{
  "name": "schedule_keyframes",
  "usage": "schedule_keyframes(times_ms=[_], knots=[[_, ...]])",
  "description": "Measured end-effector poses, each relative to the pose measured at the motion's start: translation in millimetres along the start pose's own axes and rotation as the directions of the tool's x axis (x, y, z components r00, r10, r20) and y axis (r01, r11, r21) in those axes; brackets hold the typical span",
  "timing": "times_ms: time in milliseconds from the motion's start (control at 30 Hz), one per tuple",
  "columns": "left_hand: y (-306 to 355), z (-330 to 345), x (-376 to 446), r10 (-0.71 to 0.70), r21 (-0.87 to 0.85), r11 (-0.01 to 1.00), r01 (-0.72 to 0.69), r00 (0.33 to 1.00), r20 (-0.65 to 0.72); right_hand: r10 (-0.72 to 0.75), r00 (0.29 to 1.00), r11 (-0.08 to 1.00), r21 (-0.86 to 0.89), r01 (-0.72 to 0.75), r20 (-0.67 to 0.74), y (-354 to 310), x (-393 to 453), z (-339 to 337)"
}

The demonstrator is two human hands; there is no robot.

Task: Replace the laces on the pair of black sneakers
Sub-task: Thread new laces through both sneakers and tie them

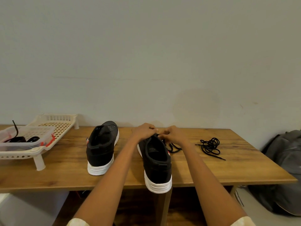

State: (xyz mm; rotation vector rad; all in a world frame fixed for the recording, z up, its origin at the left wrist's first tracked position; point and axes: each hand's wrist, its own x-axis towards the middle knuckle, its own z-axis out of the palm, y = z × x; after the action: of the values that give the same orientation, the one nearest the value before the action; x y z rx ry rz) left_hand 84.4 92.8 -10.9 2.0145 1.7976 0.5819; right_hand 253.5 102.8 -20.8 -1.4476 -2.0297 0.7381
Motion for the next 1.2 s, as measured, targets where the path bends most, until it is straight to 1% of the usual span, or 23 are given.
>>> schedule_keyframes(times_ms=[67, 100, 167, 200, 233, 300, 367, 400, 433, 467, 500, 533, 567, 600, 633, 700, 733, 833, 900, 967, 1100, 1133, 1200], knots=[[6.5, -1.1, -4.0, 0.005, -0.006, 1.000, -0.004, 0.999, 0.047, -0.005, 0.995, 1.000, 0.023, 0.007, -0.102, -2.5, -2.1, 0.9], [6.8, -1.5, -4.5, 0.003, -0.010, 1.000, -0.003, 0.998, 0.062, 0.005, 0.982, 0.997, 0.081, 0.011, -0.191, -6.4, -2.8, -0.9], [5.0, -1.2, -5.4, 0.003, -0.027, 1.000, -0.001, 0.997, 0.076, 0.055, 0.917, 0.954, 0.291, 0.067, -0.394, -18.4, -2.8, -10.5], [4.0, -0.8, -5.6, 0.002, -0.025, 1.000, 0.000, 0.997, 0.073, 0.095, 0.876, 0.898, 0.420, 0.130, -0.474, -24.4, -1.0, -16.5], [4.1, -0.4, -5.4, 0.004, -0.009, 1.000, -0.003, 0.998, 0.065, 0.147, 0.844, 0.799, 0.564, 0.206, -0.516, -30.6, 1.1, -23.2], [4.4, 0.9, -4.5, 0.009, 0.052, 0.999, -0.012, 0.999, 0.046, 0.213, 0.823, 0.505, 0.780, 0.368, -0.527, -44.0, 1.1, -35.8], [3.7, 2.4, -3.5, 0.019, 0.048, 0.999, -0.020, 0.999, 0.033, 0.199, 0.848, 0.203, 0.867, 0.455, -0.491, -52.9, -1.3, -44.9], [3.3, 3.2, -3.7, 0.024, 0.025, 0.999, -0.024, 1.000, 0.013, 0.179, 0.867, 0.119, 0.885, 0.451, -0.465, -55.3, -4.0, -47.1], [3.7, 3.4, -3.6, 0.030, 0.014, 0.999, -0.030, 0.999, -0.036, 0.162, 0.881, 0.131, 0.895, 0.427, -0.444, -54.7, -6.1, -46.8], [6.1, 2.5, -4.6, 0.036, 0.017, 0.999, -0.034, 0.991, -0.126, 0.146, 0.891, 0.256, 0.886, 0.386, -0.431, -51.5, -7.8, -44.7], [10.5, 0.3, -6.7, 0.038, 0.005, 0.999, -0.037, 0.971, -0.237, 0.119, 0.902, 0.467, 0.825, 0.318, -0.415, -44.5, -8.1, -39.5], [15.8, -2.8, -8.7, 0.026, -0.054, 0.997, -0.048, 0.939, -0.342, 0.079, 0.924, 0.681, 0.697, 0.224, -0.374, -36.4, -9.0, -33.0], [22.5, -7.4, -10.1, 0.000, -0.152, 0.986, -0.070, 0.908, -0.418, 0.042, 0.955, 0.826, 0.549, 0.132, -0.293, -28.5, -9.8, -25.9], [27.9, -11.8, -9.6, -0.031, -0.260, 0.960, -0.102, 0.885, -0.465, 0.017, 0.983, 0.897, 0.437, 0.065, -0.181, -21.8, -10.8, -19.1], [32.9, -15.6, -8.7, -0.052, -0.348, 0.928, -0.136, 0.875, -0.482, 0.003, 0.998, 0.922, 0.386, 0.024, -0.069, -16.9, -12.0, -13.5], [40.0, -18.0, -6.8, -0.050, -0.438, 0.882, -0.176, 0.888, -0.457, -0.038, 0.997, 0.911, 0.413, 0.007, 0.067, -13.9, -13.8, -5.5], [41.9, -16.5, -6.2, -0.035, -0.462, 0.866, -0.191, 0.899, -0.436, -0.059, 0.996, 0.908, 0.417, 0.025, 0.068, -14.1, -13.4, -2.7], [43.2, -11.0, -6.3, 0.006, -0.483, 0.847, -0.222, 0.913, -0.408, -0.079, 0.992, 0.933, 0.343, 0.107, -0.095, -19.8, -9.9, 0.9], [36.5, -9.5, -4.9, 0.018, -0.453, 0.869, -0.198, 0.928, -0.372, -0.036, 0.964, 0.892, 0.426, 0.150, -0.264, -27.0, -7.7, -3.6], [27.1, -9.0, -5.2, 0.042, -0.404, 0.903, -0.149, 0.964, -0.262, -0.009, 0.917, 0.812, 0.532, 0.241, -0.400, -39.4, -6.3, -14.8], [18.4, -3.0, -8.7, 0.106, -0.285, 0.952, -0.115, 0.993, -0.047, -0.061, 0.872, 0.581, 0.693, 0.427, -0.486, -74.0, -9.0, -35.0], [18.8, -1.1, -8.1, 0.100, -0.276, 0.955, -0.106, 0.994, -0.036, -0.070, 0.867, 0.523, 0.722, 0.453, -0.493, -81.8, -11.2, -38.6], [20.6, -0.6, -7.8, 0.083, -0.282, 0.953, -0.110, 0.991, -0.107, -0.072, 0.856, 0.428, 0.759, 0.490, -0.512, -88.7, -12.0, -44.2]])
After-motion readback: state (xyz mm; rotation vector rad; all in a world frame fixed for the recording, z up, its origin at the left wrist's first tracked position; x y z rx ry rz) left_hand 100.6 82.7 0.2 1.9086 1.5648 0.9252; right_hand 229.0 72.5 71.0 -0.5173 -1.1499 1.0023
